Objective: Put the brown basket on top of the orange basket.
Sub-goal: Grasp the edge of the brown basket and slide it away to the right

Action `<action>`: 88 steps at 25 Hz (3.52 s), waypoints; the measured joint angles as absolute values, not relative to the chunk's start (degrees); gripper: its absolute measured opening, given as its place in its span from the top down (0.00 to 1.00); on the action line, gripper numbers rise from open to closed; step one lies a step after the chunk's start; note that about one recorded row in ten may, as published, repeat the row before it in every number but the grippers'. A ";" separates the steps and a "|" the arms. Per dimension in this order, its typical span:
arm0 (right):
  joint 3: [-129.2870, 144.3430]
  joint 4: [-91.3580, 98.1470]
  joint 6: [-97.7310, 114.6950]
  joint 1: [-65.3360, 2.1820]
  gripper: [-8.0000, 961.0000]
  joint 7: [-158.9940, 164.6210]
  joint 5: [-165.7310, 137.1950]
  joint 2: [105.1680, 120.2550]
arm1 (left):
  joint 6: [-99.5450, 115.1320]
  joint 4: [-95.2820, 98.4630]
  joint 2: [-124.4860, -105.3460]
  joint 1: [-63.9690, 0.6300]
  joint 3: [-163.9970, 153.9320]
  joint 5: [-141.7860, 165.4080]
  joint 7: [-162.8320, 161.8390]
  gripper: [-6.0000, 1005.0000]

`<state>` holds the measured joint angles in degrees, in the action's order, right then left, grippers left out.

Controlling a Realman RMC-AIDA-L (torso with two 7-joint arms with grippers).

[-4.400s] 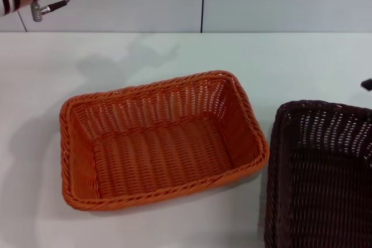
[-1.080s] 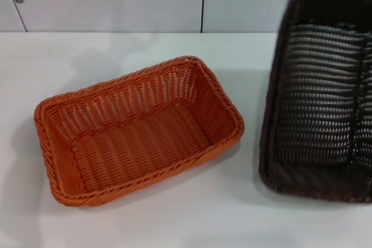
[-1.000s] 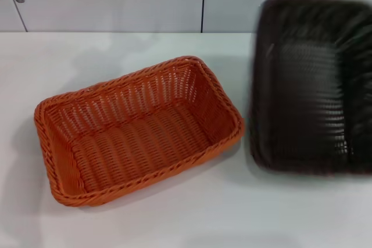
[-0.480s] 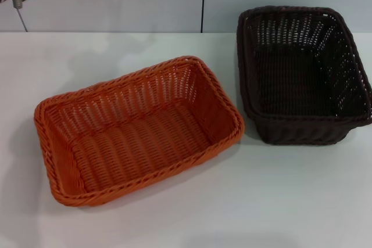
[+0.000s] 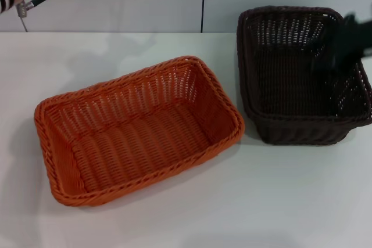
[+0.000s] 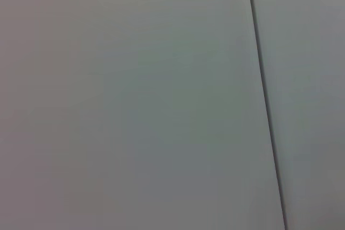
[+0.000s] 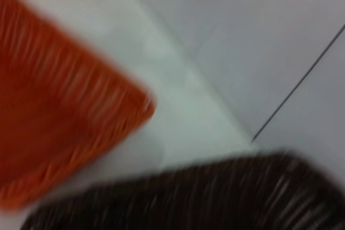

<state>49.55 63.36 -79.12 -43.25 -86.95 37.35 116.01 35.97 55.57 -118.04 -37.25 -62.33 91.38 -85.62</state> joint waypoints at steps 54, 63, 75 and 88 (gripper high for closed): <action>50.70 66.74 -90.93 -41.09 0.50 -82.29 36.29 112.48 | 35.76 51.48 -117.85 -37.99 -61.00 83.82 -82.61 0.15; 49.91 59.53 -84.62 -41.65 0.51 -84.25 35.82 111.60 | 35.80 50.83 -117.87 -38.08 -61.03 83.62 -82.54 0.15; 50.74 44.92 -73.22 -43.48 0.52 -87.21 35.57 111.65 | 36.20 50.80 -117.86 -38.19 -61.18 83.46 -82.53 0.15; 50.80 45.73 -73.51 -43.10 0.62 -88.28 35.35 112.57 | 36.21 50.80 -117.86 -38.49 -60.99 83.47 -81.36 0.15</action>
<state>50.81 45.73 -73.51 -43.10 -88.28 35.35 112.57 36.21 50.80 -117.86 -38.49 -60.99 83.47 -81.36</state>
